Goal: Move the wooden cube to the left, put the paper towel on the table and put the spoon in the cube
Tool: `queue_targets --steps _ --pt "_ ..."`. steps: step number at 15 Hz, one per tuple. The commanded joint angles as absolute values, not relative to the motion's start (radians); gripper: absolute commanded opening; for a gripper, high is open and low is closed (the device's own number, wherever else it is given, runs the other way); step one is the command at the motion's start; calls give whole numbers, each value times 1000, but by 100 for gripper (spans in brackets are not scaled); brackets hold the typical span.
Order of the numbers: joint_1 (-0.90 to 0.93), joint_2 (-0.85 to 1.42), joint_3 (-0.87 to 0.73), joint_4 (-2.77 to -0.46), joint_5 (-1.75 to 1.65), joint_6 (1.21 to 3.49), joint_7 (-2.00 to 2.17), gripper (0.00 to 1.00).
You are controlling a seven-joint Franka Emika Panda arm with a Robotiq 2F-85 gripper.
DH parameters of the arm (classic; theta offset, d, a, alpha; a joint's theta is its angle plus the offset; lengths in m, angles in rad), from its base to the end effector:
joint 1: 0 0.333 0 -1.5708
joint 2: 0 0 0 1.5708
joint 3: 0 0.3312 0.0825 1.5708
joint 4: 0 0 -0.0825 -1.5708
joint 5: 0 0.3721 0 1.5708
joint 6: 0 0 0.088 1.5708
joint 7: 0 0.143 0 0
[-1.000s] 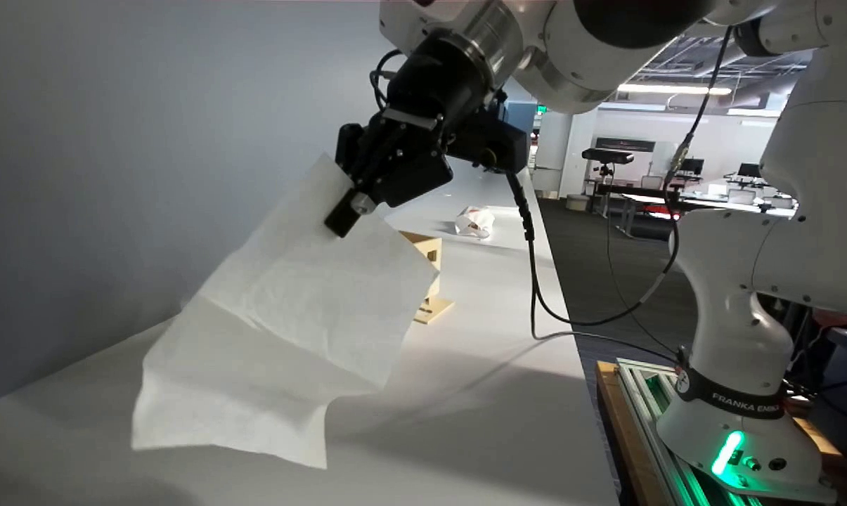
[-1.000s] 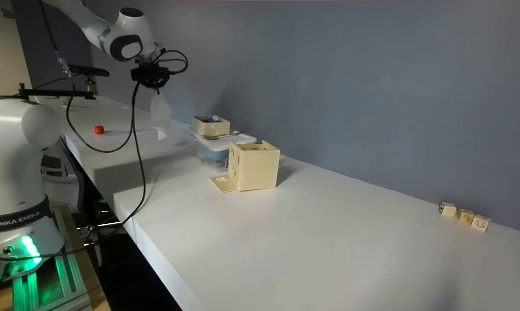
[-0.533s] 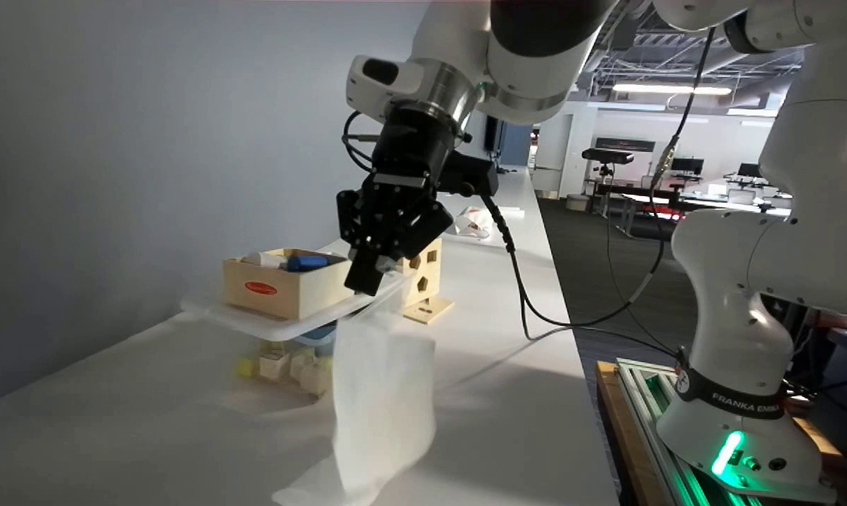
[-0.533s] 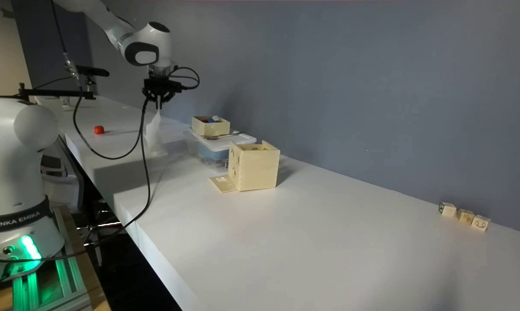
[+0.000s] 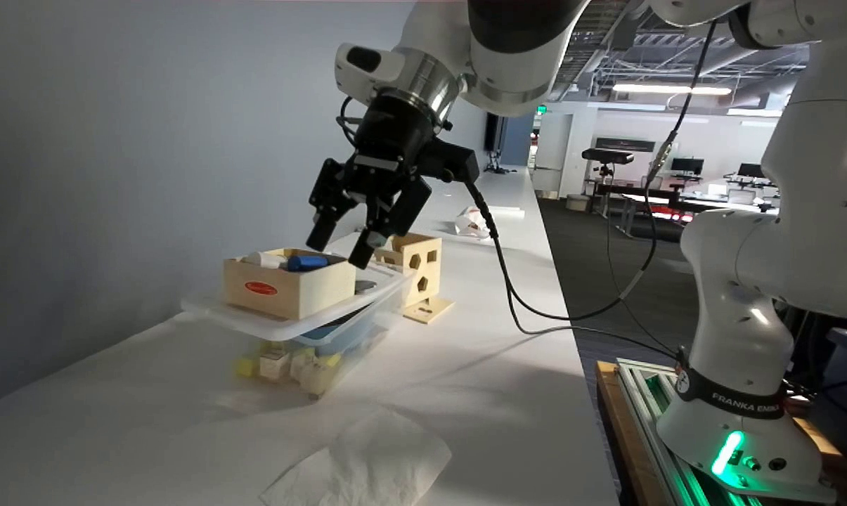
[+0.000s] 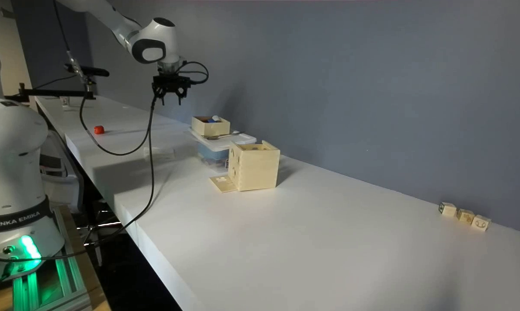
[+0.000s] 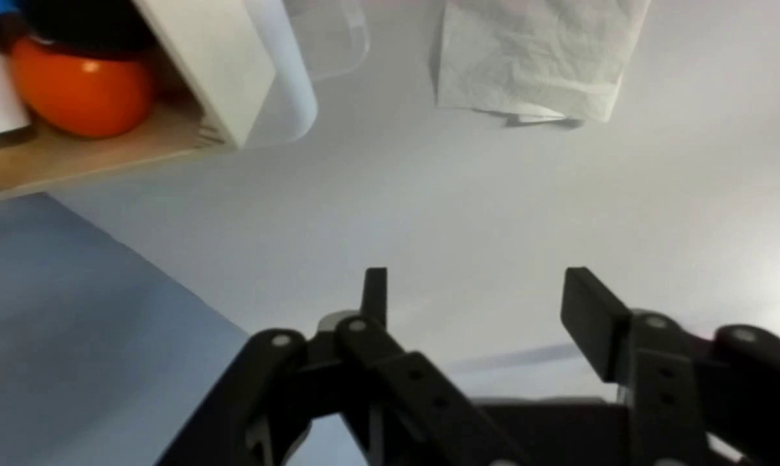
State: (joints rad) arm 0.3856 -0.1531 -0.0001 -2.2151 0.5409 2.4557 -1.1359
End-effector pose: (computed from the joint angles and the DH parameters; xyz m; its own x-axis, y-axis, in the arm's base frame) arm 0.4920 0.2122 0.4747 0.3151 0.7857 0.5324 0.9092 -0.4108 0.0683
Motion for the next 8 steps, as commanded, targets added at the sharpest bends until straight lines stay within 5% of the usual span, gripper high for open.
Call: queue_targets --steps 1,8 --pt "286 -224 51 -2261 468 2562 -991 99" --pt "169 -189 1 -2286 464 2674 -754 100"
